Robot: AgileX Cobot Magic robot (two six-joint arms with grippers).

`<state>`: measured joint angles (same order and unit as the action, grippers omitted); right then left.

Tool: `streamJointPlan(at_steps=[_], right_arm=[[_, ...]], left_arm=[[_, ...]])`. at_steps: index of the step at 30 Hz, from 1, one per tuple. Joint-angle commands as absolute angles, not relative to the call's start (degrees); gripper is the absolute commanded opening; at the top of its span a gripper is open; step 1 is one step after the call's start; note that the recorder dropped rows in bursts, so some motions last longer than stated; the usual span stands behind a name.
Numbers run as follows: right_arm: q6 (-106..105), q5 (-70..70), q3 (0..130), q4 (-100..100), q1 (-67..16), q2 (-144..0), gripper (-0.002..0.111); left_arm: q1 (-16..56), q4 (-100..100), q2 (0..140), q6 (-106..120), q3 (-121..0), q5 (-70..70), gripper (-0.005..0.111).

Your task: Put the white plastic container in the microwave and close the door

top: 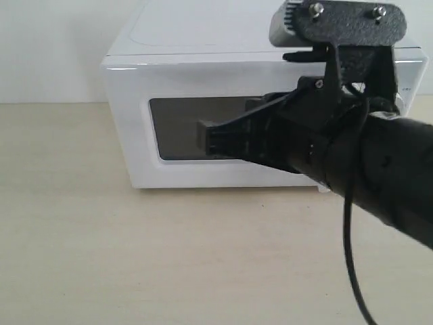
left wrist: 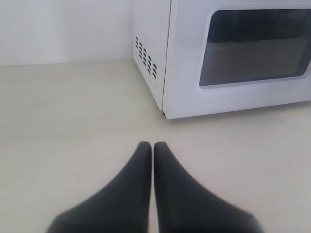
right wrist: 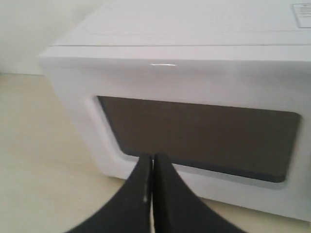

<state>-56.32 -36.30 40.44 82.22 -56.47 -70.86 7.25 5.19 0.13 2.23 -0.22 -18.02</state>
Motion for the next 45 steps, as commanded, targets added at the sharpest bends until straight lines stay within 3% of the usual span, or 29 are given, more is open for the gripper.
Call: streamJointPlan(at_steps=[1,10,22,31,45], right_arm=[[-55.8,-25.0,40.7,80.7,-52.0,-65.0,0.000],[-57.7,1.9,37.7,80.4,-32.5,-52.9,0.000],[-57.5,-6.6,13.1,81.8,-16.0,-20.8,0.000],[-57.5,-6.5,3.7,81.8,-6.8,-0.4,0.000],[-57.0,2.5,0.0,82.3,-3.9,0.0,0.000]], left_arm=[[7.1,5.1,0.0,1.7,0.0,-18.0,0.004],[7.1,5.1,0.0,1.7,0.0,-18.0,0.004],[7.1,5.1,0.0,1.7,0.0,-18.0,0.004],[7.1,5.1,0.0,1.7,0.0,-18.0,0.004],[7.1,5.1,0.0,1.7,0.0,-18.0,0.004]])
